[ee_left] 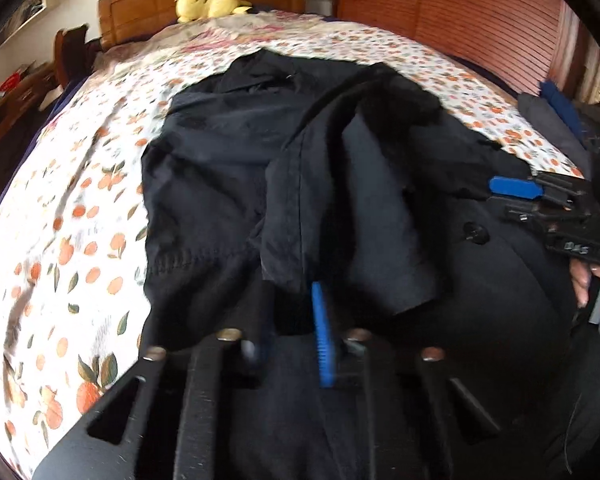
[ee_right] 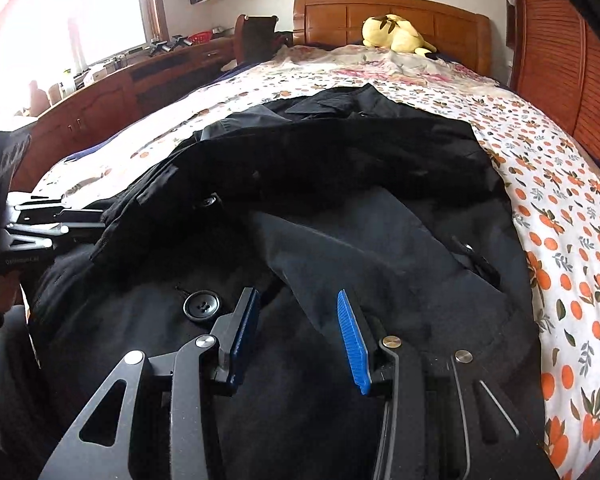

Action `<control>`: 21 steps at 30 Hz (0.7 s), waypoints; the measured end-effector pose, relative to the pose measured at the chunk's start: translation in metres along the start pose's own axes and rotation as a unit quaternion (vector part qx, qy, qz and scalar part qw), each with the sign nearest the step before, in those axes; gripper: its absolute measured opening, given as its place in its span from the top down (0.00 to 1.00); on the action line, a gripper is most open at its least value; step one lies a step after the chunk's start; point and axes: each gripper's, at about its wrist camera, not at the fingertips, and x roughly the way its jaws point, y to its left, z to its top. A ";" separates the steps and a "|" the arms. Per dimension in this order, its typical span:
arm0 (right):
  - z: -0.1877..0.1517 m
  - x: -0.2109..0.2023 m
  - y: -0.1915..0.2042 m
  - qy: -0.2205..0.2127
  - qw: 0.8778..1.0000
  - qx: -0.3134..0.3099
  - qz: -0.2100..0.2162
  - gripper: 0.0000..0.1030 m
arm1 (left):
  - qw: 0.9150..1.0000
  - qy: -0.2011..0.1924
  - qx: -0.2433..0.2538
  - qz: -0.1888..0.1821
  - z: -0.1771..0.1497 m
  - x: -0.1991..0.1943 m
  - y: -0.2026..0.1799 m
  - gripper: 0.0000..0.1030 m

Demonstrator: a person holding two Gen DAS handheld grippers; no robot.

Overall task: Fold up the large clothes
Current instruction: 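Grasp the coat side edge with the left tool and fold it inward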

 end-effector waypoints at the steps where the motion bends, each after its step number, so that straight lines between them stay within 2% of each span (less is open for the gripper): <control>1: 0.001 0.000 0.001 -0.001 1.000 -0.002 0.000 0.59 | 1.000 -0.007 0.007 0.000 0.003 -0.007 -0.003 0.86; 7: -0.002 -0.001 -0.010 -0.004 1.000 0.010 -0.002 0.59 | 0.996 -0.060 0.058 -0.024 0.027 -0.075 -0.044 0.88; 12: -0.002 -0.008 -0.020 -0.018 0.999 0.019 -0.022 0.59 | 0.992 -0.087 0.074 -0.048 0.038 -0.122 -0.066 0.88; 14: -0.003 -0.011 -0.022 -0.023 0.999 0.017 -0.028 0.59 | 0.992 -0.093 0.075 -0.034 0.038 -0.131 -0.064 0.88; 16: -0.005 -0.013 -0.023 -0.025 0.999 0.017 -0.030 0.59 | 0.993 -0.090 0.072 -0.011 0.037 -0.127 -0.056 0.88; 19: -0.007 -0.016 -0.021 -0.028 0.999 0.014 -0.030 0.59 | 0.997 -0.060 0.045 0.022 0.033 -0.102 -0.030 0.87; 21: -0.007 -0.017 -0.019 -0.031 0.999 0.010 -0.028 0.59 | 0.998 -0.045 0.036 0.027 0.030 -0.088 -0.017 0.87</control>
